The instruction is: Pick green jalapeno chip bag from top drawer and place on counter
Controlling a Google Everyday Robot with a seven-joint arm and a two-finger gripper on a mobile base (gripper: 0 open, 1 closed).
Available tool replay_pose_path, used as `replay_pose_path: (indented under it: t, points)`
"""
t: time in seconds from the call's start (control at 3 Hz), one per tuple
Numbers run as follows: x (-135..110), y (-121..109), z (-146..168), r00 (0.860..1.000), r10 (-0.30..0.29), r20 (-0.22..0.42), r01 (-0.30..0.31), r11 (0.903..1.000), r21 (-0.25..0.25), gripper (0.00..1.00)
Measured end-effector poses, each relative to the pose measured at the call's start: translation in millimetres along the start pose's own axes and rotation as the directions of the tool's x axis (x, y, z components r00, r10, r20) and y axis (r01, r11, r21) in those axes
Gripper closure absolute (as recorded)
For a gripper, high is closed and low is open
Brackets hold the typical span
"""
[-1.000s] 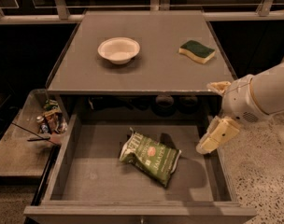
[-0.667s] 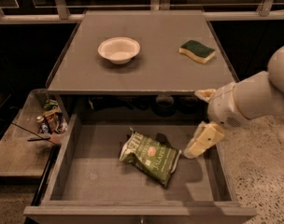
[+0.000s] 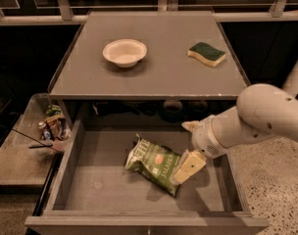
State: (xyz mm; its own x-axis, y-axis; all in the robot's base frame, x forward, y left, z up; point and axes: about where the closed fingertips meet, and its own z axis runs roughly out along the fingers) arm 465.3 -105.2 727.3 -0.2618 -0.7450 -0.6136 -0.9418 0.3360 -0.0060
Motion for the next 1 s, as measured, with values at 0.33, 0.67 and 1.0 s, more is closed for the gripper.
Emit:
replay_pose_path:
  t: [0.33,0.67,1.0]
  points:
    - [9,11,35,0.999,0.038,0.003,-0.037,0.9991,-0.018,0.0]
    - [21,12,64,0.996,0.094,0.004,-0.094,0.9955,0.011,0.0]
    - [30,5,90,0.991,0.131,0.007,-0.131,0.9882,0.079,0.0]
